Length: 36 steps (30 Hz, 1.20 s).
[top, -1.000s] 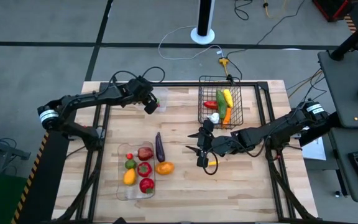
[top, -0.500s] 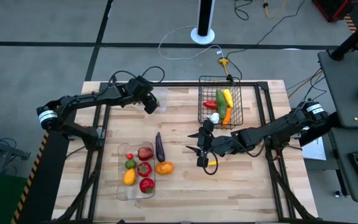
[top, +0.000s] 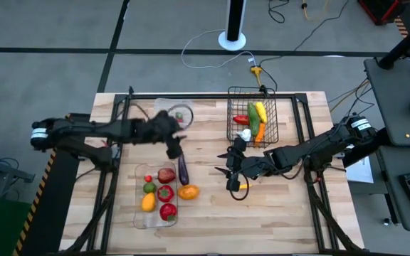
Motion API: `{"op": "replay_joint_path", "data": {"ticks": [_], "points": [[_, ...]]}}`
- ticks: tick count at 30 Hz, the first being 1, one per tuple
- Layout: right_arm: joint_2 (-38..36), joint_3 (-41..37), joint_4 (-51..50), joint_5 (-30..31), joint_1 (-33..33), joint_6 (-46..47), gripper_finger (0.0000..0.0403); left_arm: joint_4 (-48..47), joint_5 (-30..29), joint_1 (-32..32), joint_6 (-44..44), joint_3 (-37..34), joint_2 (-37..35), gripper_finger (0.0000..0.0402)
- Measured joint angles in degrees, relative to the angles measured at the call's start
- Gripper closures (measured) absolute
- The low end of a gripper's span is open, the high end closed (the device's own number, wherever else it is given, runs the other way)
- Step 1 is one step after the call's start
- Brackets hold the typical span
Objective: Sort produce into baskets
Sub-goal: Put the potato into the wire basket
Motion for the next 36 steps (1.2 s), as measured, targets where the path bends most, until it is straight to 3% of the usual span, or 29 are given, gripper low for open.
{"op": "replay_joint_path", "data": {"ticks": [8, 17, 31, 36], "points": [[0.00, 0.00, -0.47, -0.42, 0.04, 0.40, 0.0209, -0.10, -3.46, -14.55, -4.41, 0.00, 1.32, 0.0264], [0.00, 0.00, -0.35, -2.12, 0.04, -0.29, 0.0201, -0.07, -3.53, -24.45, -9.69, 0.00, 2.29, 0.0264], [4.29, 0.09, 6.61, -6.26, 0.13, -2.72, 0.0099, 0.23, -8.39, -30.61, -12.89, 0.00, 3.15, 0.0264], [9.43, 3.05, 7.61, -6.45, 0.35, -3.77, 0.0067, 0.07, -15.69, -32.25, -14.89, 0.00, 2.96, 0.0264]]}}
